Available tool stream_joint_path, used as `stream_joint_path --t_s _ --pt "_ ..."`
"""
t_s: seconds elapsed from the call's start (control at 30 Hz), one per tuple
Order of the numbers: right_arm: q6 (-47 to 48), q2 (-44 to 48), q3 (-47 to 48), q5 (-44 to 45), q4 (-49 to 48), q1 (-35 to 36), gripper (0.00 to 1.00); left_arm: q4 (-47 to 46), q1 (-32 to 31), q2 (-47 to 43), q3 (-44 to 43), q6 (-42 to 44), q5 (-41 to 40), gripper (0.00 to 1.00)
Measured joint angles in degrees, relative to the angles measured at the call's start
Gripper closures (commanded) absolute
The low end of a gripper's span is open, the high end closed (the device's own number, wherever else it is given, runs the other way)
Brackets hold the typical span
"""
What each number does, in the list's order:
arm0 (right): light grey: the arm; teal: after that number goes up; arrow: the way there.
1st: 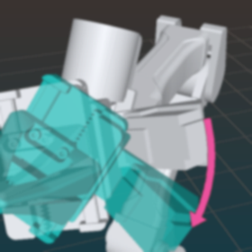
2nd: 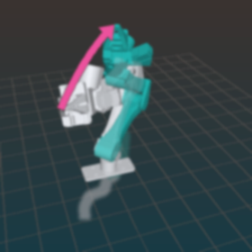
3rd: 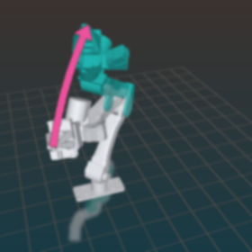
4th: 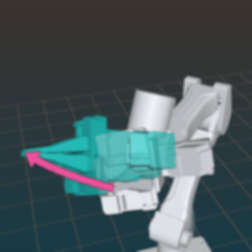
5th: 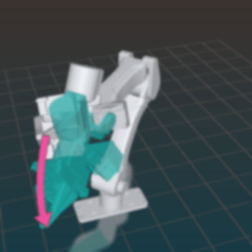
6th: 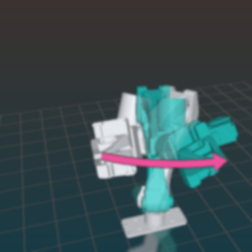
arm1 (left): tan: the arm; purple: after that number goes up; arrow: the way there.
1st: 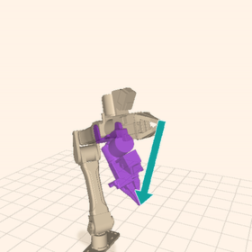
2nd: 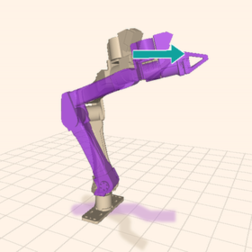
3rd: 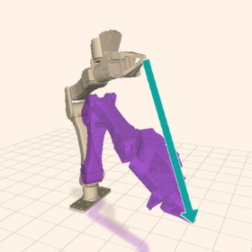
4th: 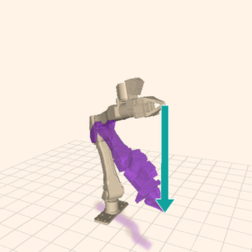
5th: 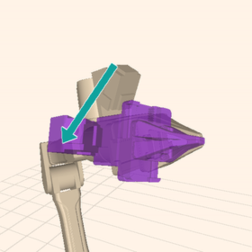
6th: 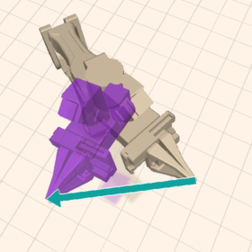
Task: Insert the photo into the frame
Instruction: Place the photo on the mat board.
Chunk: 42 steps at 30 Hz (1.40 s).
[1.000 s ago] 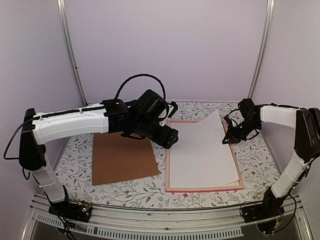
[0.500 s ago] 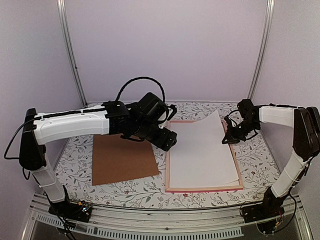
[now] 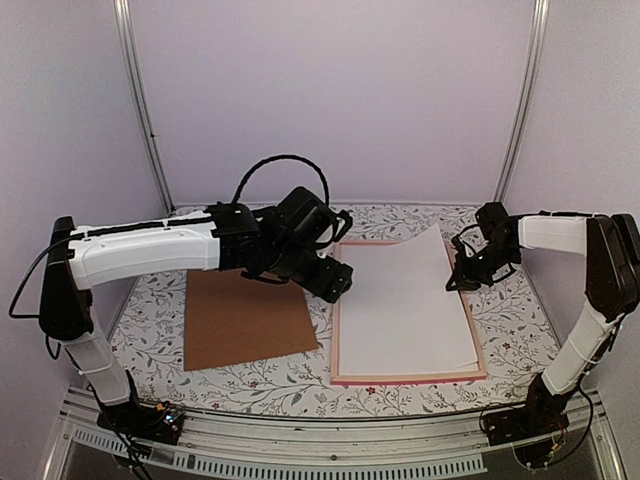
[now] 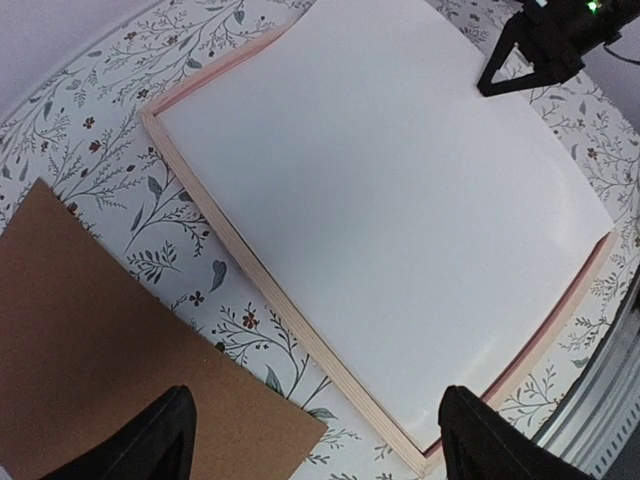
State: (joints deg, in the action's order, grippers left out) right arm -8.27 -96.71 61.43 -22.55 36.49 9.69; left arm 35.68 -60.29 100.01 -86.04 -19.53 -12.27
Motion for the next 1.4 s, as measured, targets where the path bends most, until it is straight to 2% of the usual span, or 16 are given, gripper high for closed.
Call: stream_joint_path --t_s 0.63,0.8,1.13,1.23,1.4 --pt "-2.25 0.0 -2.58 -0.07 -3.15 -0.02 0.94 0.22 0.02 0.79 0.07 0.0 -0.04 0.13" --pt "-2.47 0.0 -2.58 -0.02 -3.21 -0.02 0.85 0.24 0.07 0.85 0.09 0.0 -0.11 0.13" --pt "-2.84 0.0 -2.56 1.51 -3.08 -0.02 0.54 0.39 0.07 0.85 0.13 0.0 -0.28 0.13" --pt "-3.04 0.0 -2.27 2.8 -2.73 -0.02 0.49 0.55 0.07 0.85 0.28 0.0 -0.39 0.13" --pt "-3.15 0.0 -1.64 5.81 -1.95 -0.02 0.45 0.66 0.07 0.85 0.31 0.0 -0.59 0.13"
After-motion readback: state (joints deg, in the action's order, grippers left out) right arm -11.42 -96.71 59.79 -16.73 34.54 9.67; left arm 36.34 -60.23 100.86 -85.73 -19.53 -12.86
